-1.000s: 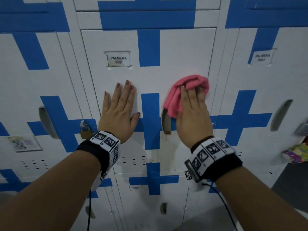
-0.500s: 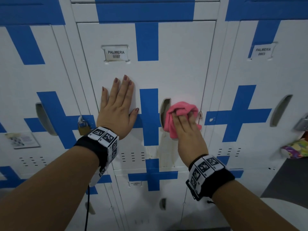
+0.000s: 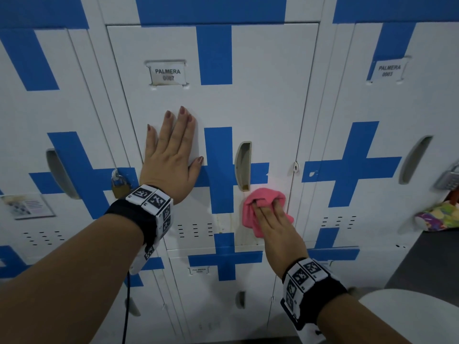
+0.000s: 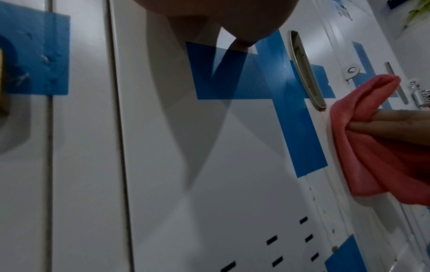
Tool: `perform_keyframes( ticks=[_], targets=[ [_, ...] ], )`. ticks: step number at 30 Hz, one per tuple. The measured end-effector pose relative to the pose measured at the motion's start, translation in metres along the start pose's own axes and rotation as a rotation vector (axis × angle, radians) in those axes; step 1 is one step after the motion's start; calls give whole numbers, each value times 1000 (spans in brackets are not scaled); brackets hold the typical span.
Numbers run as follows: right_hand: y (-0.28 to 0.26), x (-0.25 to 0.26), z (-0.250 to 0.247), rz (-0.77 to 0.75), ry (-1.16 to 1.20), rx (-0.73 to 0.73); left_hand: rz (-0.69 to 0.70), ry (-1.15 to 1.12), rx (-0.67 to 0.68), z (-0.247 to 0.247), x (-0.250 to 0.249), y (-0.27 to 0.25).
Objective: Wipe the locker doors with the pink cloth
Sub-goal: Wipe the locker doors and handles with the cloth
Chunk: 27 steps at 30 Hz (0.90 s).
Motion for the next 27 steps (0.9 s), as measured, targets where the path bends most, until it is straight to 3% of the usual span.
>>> perform_keyframes(
  ticks=[5,12,18,22,27],
  targets=[
    [14,11,-23,31,172,-15,1,-9,4,1,0,0],
    [70,26,-101,31,184,-230,-2,-17,17,0,1,0],
    [84,63,-137,-131,121,-414,-31,-118,-14,-10,-6,-1],
    [95,80,-143,-134,154,-377,-45,-251,-93,-26,-15,0],
    [106,91,-148,-123,367,-341,128,-331,-323,-66,-37,1]
  ],
)
Point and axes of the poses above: each hand's wrist, its own y-axis towards the middle knuckle, its own z-axis out of the palm, x = y × z, the point moved 7 cm from there along y, towards the middle knuckle, and after that the axes turned 8 degrees about y, right-handed, at the moved point
